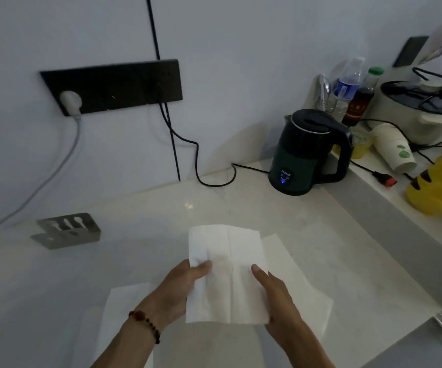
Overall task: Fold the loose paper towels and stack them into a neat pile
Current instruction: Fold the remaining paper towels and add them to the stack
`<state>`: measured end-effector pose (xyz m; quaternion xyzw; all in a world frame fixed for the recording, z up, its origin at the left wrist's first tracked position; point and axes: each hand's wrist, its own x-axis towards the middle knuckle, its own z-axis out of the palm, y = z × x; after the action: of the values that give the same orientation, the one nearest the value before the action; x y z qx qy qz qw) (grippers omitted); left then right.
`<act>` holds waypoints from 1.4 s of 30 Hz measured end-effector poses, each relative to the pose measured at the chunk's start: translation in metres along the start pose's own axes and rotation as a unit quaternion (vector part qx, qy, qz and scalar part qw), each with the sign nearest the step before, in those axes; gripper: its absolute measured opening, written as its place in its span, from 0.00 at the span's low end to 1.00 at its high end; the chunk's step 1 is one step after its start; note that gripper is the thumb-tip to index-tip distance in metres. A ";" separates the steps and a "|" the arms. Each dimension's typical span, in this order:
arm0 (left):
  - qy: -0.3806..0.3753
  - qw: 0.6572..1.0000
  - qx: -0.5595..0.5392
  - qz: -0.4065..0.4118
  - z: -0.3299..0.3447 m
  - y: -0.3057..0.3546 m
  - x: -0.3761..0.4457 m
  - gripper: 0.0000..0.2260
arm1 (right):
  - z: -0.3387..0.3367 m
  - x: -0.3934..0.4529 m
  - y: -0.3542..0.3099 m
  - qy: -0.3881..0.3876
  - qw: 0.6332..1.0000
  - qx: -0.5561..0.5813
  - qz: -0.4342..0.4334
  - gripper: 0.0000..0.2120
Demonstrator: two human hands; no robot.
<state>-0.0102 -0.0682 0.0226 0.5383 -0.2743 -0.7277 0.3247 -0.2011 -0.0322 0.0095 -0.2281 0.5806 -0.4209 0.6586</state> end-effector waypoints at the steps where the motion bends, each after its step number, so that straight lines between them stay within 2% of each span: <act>1: 0.000 1.000 0.020 0.006 -0.008 -0.002 -0.004 0.10 | 0.006 0.000 0.004 0.002 1.000 0.000 0.006 0.09; 3: 0.015 0.996 0.083 0.032 -0.023 -0.008 -0.011 0.09 | 0.017 -0.002 0.014 0.041 0.998 -0.055 -0.008 0.09; 6: 0.077 0.973 0.197 0.094 -0.052 -0.021 -0.028 0.06 | 0.039 -0.008 0.031 0.091 0.982 -0.160 -0.049 0.03; 11: 0.130 0.952 0.250 0.120 -0.101 -0.038 -0.052 0.05 | 0.073 -0.024 0.056 0.076 0.948 -0.289 -0.105 0.07; 12: 0.137 0.945 0.269 0.125 -0.112 -0.042 -0.055 0.08 | 0.082 -0.028 0.062 0.076 0.944 -0.301 -0.110 0.08; 14: 0.143 0.938 0.292 0.125 -0.127 -0.046 -0.060 0.14 | 0.093 -0.033 0.070 0.078 0.938 -0.317 -0.121 0.09; 17: 0.160 0.934 0.298 0.118 -0.146 -0.049 -0.070 0.16 | 0.108 -0.038 0.081 0.075 0.934 -0.329 -0.122 0.12; 23: 0.196 0.914 0.334 0.124 -0.177 -0.064 -0.083 0.13 | 0.128 -0.049 0.099 0.070 0.925 -0.351 -0.125 0.12; 33: 0.222 0.878 0.408 0.116 -0.175 -0.073 -0.087 0.07 | 0.128 -0.051 0.115 0.099 0.916 -0.371 -0.114 0.11; 42: 0.243 0.878 0.400 0.106 -0.177 -0.074 -0.084 0.08 | 0.126 -0.045 0.116 0.104 0.912 -0.380 -0.117 0.11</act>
<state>0.1644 0.0346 -0.0301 0.7495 -0.5101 -0.3638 0.2138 -0.0454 0.0439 -0.0284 -0.4825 0.7311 -0.2638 0.4038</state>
